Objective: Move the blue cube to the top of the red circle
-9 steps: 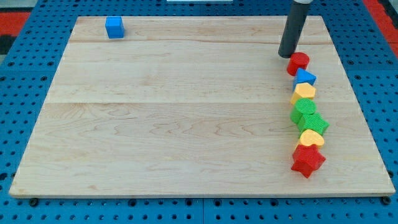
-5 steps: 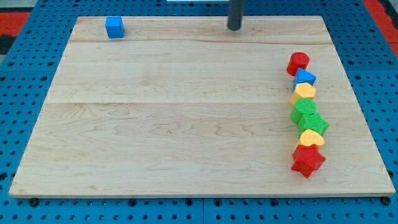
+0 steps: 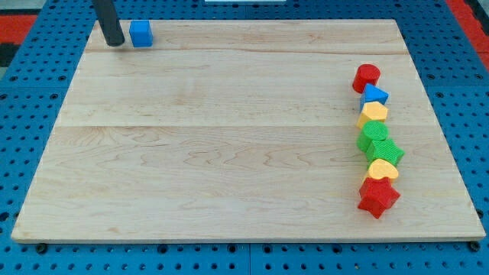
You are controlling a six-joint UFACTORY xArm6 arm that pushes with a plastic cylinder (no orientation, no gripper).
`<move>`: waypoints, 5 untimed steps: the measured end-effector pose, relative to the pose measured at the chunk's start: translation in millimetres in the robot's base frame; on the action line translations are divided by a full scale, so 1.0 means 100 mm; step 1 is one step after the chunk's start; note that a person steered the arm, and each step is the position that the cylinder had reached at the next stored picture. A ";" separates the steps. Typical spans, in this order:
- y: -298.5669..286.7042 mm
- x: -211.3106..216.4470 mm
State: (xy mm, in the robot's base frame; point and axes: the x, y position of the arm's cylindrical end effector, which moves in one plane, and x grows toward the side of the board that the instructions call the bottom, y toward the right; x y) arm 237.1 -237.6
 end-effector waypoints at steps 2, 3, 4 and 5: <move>0.53 0.01; 1.10 0.07; 1.24 -0.24; 1.41 -0.38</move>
State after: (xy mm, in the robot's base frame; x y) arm 199.0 -96.4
